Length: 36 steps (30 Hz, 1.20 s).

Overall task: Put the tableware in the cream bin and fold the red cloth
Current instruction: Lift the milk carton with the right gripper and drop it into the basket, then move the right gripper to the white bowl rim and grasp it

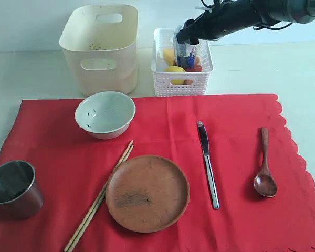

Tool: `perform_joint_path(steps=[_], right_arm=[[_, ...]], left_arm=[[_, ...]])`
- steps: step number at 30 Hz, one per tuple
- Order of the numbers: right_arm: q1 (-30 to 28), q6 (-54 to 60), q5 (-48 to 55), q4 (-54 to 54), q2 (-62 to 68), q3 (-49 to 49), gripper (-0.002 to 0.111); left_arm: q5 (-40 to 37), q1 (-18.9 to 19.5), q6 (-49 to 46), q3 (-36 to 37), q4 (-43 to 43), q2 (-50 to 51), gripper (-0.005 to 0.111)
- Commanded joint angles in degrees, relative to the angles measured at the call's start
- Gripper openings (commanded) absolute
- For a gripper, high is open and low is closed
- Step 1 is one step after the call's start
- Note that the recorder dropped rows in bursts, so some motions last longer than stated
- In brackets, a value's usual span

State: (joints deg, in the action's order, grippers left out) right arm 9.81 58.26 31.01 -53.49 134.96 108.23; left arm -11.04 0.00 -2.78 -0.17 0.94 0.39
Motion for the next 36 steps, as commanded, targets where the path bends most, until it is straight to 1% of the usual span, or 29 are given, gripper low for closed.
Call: perform_joint_path(steps=[1,2,4,6,8,10,14,15,19,25,31,36], right_arm=[[0.2,-1.3,0.0,-0.8,-1.4,0.2,0.089],[0.2,-1.0,0.7,-0.5,-1.7,0.2,0.091],[0.2,-1.1,2.3,1.0,-3.1,0.2,0.091],[0.1,-3.4,3.4,3.6,-5.2,0.2,0.088],[0.1,-6.9,4.2,7.7,-7.5,0.2,0.081],[0.1,-11.9,4.8,13.5,-10.3,0.2,0.069],[0.1,-22.0,7.4,23.8,-15.7,0.2,0.036],[0.1,-24.1,8.4,25.8,-17.0,0.2,0.028],[0.1,-29.0,13.3,30.6,-21.3,0.2,0.0],[0.1,-31.6,20.5,31.7,-26.5,0.2,0.0],[0.1,-32.9,25.5,31.7,-30.9,-0.2,0.0],[0.1,-33.1,22.0,31.4,-36.4,-7.9,0.0]], left_arm=[[0.0,0.0,0.0,0.2,-0.3,-0.4,0.001],[0.0,0.0,0.0,0.2,-0.3,-0.4,0.001],[0.0,0.0,0.0,0.2,-0.3,-0.4,0.001],[0.0,0.0,0.0,0.2,-0.3,-0.4,0.001],[0.0,0.0,0.0,0.2,-0.3,-0.4,0.001],[0.0,0.0,0.0,0.2,-0.3,-0.4,0.001],[0.0,0.0,0.0,0.2,-0.3,-0.4,0.001],[0.0,0.0,0.0,0.2,-0.3,-0.4,0.001],[0.0,0.0,0.0,0.2,-0.3,-0.4,0.001],[0.0,0.0,0.0,0.2,-0.3,-0.4,0.001],[0.0,0.0,0.0,0.2,-0.3,-0.4,0.001],[0.0,0.0,0.0,0.2,-0.3,-0.4,0.001]])
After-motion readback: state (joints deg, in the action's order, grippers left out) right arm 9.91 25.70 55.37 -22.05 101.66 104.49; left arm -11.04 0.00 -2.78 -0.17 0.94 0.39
